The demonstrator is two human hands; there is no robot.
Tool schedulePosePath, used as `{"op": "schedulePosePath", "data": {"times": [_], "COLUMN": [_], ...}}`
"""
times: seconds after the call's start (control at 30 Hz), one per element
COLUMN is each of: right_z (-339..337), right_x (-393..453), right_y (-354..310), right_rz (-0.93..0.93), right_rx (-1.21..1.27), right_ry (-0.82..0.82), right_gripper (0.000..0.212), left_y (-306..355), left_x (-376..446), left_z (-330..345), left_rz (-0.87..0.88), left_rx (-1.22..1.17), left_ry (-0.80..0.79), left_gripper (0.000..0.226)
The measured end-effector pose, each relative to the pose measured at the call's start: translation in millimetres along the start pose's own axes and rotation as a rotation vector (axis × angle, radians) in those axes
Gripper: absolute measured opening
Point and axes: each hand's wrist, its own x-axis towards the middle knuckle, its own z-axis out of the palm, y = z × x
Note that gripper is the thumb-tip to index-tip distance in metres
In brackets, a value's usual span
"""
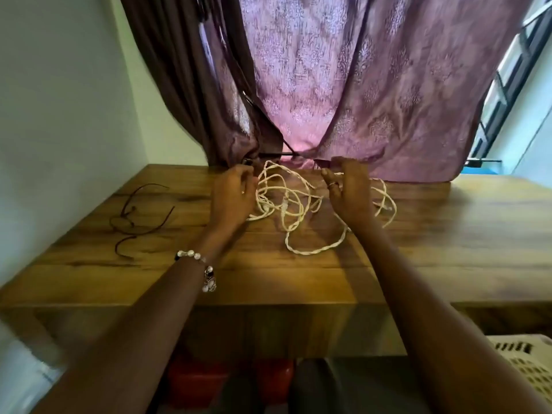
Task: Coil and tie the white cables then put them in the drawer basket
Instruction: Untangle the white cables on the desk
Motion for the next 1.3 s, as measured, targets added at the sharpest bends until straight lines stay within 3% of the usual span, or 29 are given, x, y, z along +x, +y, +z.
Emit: {"op": "schedulePosePath", "data": {"times": [0.1,0.2,0.37,0.5,0.63,0.77,0.83,0.93,1.07,1.13,1.2,1.3], "right_z": [3,11,36,56,69,62,61,52,42,39,39,40], "right_x": [0,5,23,30,26,19,7,-2,7,6,5,7], "right_y": [-5,-16,-16,-6,14,43,63,77,79,76,69,59], "right_rz": [0.042,0.070,0.317,0.394,0.565,0.519,0.565,0.619,0.531,0.492,0.449,0.324], "right_rx": [0.054,0.098,0.088,0.086,0.233,0.038,0.055,0.111,0.182,0.253,0.356,0.278], "right_ry": [-0.074,-0.240,-0.442,-0.548,-0.376,-0.016,0.095,0.167,0.274,0.243,0.128,-0.016], "right_gripper": [0.044,0.042,0.051,0.018,0.012,0.019,0.031,0.034,0.038,0.045,0.039,0.040], "left_y": [-5,-17,-40,-56,-62,-64,-61,-60,-69,-73,-74,-70], "left_x": [0,1,9,21,21,24,28,30,31,30,26,20], "left_z": [4,19,41,53,56,50,41,34,38,40,41,44], "left_rz": [-0.088,-0.218,-0.327,-0.359,-0.372,-0.410,-0.383,-0.259,-0.070,-0.030,-0.044,-0.079], "left_rx": [-0.039,-0.082,-0.102,-0.131,-0.340,-0.480,-0.509,-0.433,-0.199,-0.098,-0.008,0.066], "left_ry": [-0.004,-0.119,-0.186,-0.193,-0.062,-0.049,-0.038,-0.068,-0.036,0.020,0.054,0.075], "left_gripper": [0.024,0.027,0.026,0.027,0.020,0.014,0.005,0.007,0.014,0.020,0.026,0.027]}}
